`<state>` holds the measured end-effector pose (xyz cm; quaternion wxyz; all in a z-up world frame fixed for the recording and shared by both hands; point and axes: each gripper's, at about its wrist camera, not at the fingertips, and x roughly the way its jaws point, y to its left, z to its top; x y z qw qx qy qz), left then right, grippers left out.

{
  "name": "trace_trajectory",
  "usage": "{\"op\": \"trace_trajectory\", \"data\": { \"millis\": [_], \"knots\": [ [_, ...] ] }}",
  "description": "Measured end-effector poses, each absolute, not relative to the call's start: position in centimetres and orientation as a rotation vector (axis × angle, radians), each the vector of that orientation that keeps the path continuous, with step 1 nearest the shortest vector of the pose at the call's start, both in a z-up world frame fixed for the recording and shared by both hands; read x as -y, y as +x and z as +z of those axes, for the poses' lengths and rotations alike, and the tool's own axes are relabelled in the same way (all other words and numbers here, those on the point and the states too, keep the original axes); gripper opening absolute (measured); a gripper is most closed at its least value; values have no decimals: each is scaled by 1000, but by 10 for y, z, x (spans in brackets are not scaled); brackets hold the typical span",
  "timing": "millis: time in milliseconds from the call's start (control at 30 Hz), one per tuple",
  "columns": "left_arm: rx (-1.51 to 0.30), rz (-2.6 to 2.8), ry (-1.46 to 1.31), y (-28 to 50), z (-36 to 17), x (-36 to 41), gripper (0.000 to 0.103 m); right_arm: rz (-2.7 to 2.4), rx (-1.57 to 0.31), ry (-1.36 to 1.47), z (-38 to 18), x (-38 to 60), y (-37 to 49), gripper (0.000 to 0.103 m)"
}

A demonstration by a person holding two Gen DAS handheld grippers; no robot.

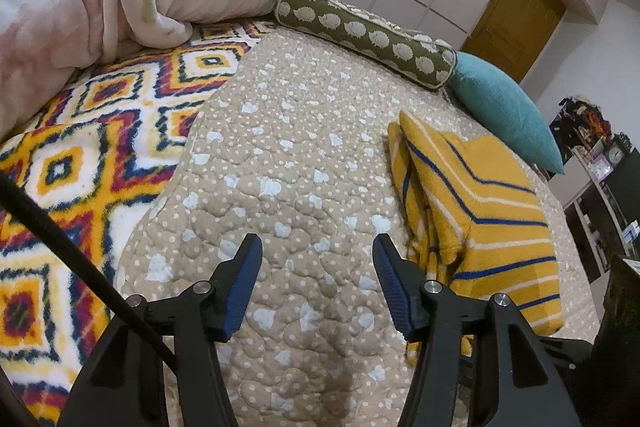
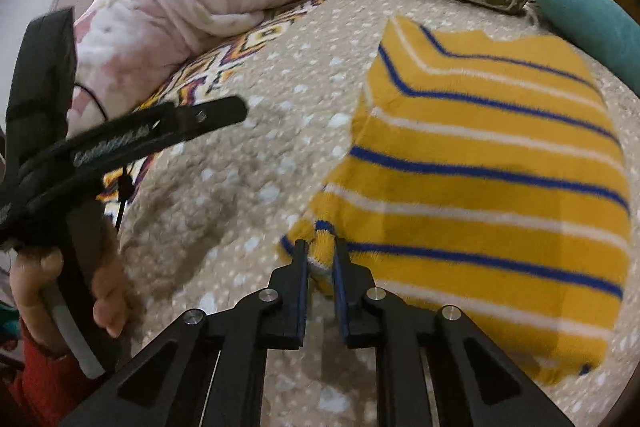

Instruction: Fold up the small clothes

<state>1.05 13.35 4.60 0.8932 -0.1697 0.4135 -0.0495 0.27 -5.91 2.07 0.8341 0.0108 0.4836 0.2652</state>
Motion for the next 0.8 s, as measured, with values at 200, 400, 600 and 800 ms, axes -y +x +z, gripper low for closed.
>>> {"op": "trace_trajectory", "data": {
  "millis": [200, 400, 600, 800],
  "knots": [
    [-907, -97, -283, 15, 33, -117, 60, 572, -1016, 112, 34, 79, -15, 16],
    [-933, -83, -219, 17, 24, -106, 69, 404, -870, 149, 68, 136, -32, 17],
    [-941, -85, -189, 18, 20, -100, 77, 257, -844, 323, 61, 199, 1, 17],
    [-986, -112, -105, 26, 13, -83, 97, 333, -962, 297, 27, 183, -3, 19]
  ]
}}
